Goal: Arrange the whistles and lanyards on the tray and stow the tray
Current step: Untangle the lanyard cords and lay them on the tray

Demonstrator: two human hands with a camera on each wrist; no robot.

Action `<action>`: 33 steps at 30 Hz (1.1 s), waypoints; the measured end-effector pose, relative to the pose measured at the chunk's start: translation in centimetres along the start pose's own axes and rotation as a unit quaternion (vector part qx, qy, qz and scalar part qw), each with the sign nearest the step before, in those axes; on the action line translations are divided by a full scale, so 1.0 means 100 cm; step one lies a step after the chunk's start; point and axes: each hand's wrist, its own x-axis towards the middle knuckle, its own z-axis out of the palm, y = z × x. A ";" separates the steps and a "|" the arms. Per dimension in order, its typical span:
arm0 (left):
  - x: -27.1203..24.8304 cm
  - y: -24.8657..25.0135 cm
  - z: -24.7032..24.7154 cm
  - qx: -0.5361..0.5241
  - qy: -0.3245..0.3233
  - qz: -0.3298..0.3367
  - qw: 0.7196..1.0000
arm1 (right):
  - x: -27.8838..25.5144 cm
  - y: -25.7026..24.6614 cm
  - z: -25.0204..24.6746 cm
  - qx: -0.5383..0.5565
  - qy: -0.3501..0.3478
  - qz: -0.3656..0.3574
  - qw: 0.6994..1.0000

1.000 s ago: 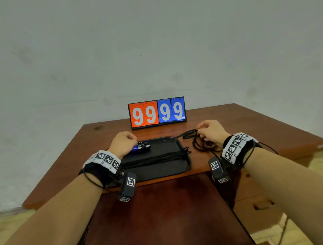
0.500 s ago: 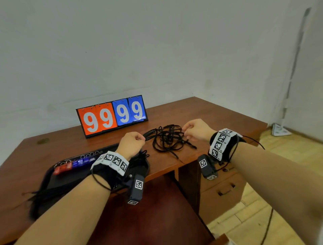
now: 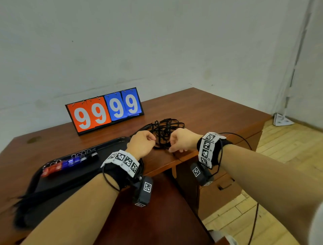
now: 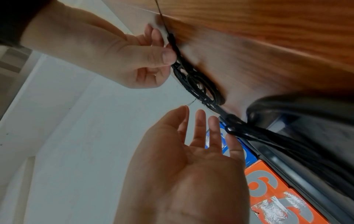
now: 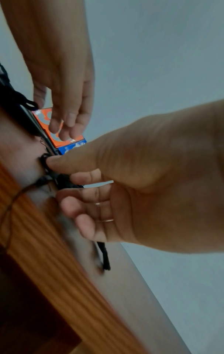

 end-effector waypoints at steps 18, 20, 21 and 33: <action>0.005 0.032 0.002 -0.206 0.024 0.025 0.978 | -0.001 -0.026 -0.028 0.535 0.075 0.052 0.840; 0.005 0.036 0.002 -0.217 0.015 0.028 0.976 | -0.002 -0.028 -0.027 0.532 0.069 0.048 0.843; 0.005 0.037 0.002 -0.215 0.016 0.030 0.976 | -0.001 -0.028 -0.026 0.522 0.067 0.046 0.849; 0.009 0.029 -0.024 -0.147 0.075 0.056 0.985 | 0.000 -0.034 -0.030 0.296 0.173 -0.021 0.939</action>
